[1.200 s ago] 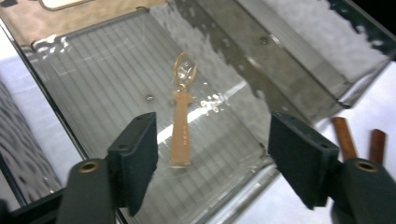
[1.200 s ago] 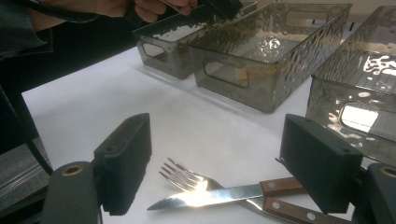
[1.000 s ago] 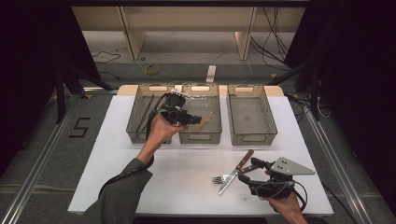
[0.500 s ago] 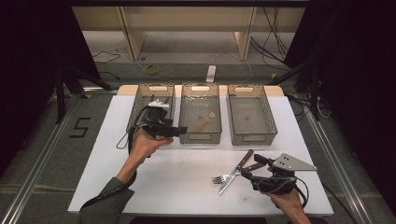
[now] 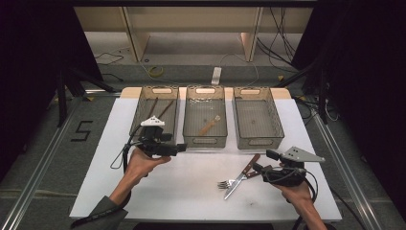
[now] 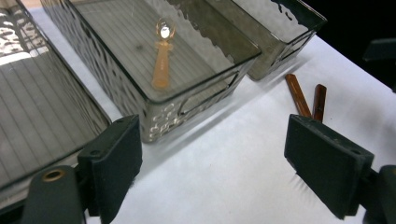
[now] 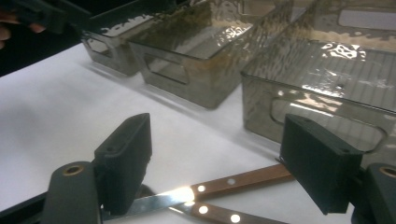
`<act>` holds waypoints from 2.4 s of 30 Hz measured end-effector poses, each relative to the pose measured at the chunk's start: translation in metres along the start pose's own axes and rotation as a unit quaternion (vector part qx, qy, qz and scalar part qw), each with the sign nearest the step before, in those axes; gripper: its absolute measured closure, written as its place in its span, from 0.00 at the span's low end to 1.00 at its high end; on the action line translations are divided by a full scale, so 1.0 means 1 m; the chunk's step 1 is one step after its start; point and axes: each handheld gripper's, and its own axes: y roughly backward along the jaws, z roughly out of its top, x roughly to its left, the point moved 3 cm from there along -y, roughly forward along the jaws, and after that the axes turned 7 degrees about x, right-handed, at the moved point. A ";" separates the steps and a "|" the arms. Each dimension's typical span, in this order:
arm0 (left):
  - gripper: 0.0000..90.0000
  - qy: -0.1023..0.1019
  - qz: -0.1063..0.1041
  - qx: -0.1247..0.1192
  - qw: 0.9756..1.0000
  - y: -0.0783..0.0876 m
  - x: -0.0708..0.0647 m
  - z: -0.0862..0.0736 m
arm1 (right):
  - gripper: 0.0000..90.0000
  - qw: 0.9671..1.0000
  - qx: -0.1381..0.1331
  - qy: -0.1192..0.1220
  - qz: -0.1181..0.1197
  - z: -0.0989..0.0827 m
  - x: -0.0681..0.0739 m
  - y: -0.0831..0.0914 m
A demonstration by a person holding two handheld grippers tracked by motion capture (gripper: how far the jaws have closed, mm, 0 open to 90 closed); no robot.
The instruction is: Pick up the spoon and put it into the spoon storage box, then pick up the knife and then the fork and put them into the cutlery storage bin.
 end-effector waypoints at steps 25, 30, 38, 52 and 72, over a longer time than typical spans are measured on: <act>0.20 -0.032 0.019 -0.007 0.999 0.022 -0.007 -0.039 | 0.33 0.998 0.057 -0.015 -0.014 0.005 -0.033 -0.028; 0.20 -0.025 0.022 -0.018 0.999 0.028 -0.006 -0.043 | 0.39 0.997 0.068 -0.019 -0.019 0.008 -0.038 -0.034; 0.19 -0.022 0.024 -0.022 0.999 0.034 -0.008 -0.049 | 0.55 0.995 0.091 -0.024 -0.025 0.009 -0.044 -0.042; 0.19 -0.023 0.029 -0.032 0.999 0.041 -0.009 -0.054 | 0.80 0.991 0.131 -0.005 -0.025 0.009 -0.045 -0.061; 0.19 -0.029 0.039 -0.038 0.998 0.044 -0.009 -0.056 | 1.00 0.983 0.180 0.016 -0.019 0.007 -0.047 -0.079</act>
